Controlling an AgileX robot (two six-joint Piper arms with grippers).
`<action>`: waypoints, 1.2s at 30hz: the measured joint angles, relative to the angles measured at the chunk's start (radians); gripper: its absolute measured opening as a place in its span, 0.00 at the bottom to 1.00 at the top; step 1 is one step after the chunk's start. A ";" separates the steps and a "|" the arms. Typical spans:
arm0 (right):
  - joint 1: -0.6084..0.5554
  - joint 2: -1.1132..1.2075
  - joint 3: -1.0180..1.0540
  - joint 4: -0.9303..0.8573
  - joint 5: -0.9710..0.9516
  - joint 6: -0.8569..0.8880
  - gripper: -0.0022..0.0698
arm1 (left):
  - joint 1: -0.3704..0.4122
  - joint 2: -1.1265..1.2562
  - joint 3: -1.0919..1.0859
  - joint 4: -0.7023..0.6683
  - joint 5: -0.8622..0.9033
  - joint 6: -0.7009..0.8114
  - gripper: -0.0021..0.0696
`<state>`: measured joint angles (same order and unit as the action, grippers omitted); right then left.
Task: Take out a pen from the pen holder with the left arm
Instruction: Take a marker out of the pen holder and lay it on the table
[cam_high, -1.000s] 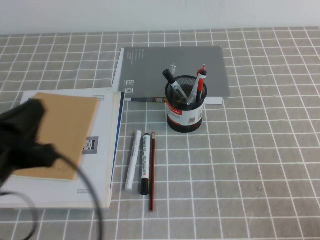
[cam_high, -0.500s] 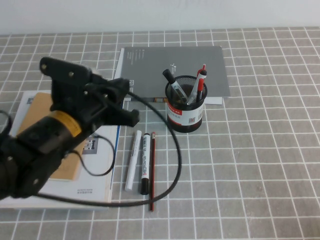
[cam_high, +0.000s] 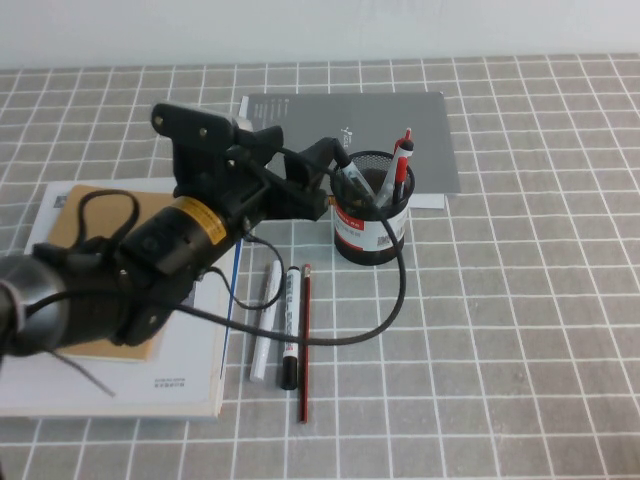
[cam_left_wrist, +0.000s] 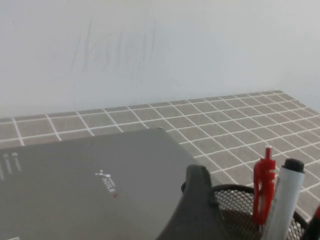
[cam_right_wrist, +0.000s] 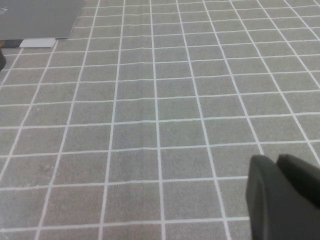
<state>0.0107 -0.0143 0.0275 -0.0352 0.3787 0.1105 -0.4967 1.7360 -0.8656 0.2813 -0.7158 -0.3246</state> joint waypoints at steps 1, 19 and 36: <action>0.000 0.000 0.000 0.000 0.000 0.000 0.01 | 0.000 0.018 -0.014 0.000 -0.010 -0.013 0.67; 0.000 0.000 0.000 0.000 0.000 0.000 0.01 | 0.000 0.297 -0.245 0.005 -0.060 -0.220 0.68; 0.000 0.000 0.000 0.000 0.000 0.000 0.01 | 0.000 0.373 -0.326 0.008 -0.061 -0.316 0.50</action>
<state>0.0107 -0.0143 0.0275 -0.0352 0.3787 0.1105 -0.4967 2.1091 -1.1915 0.2892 -0.7771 -0.6403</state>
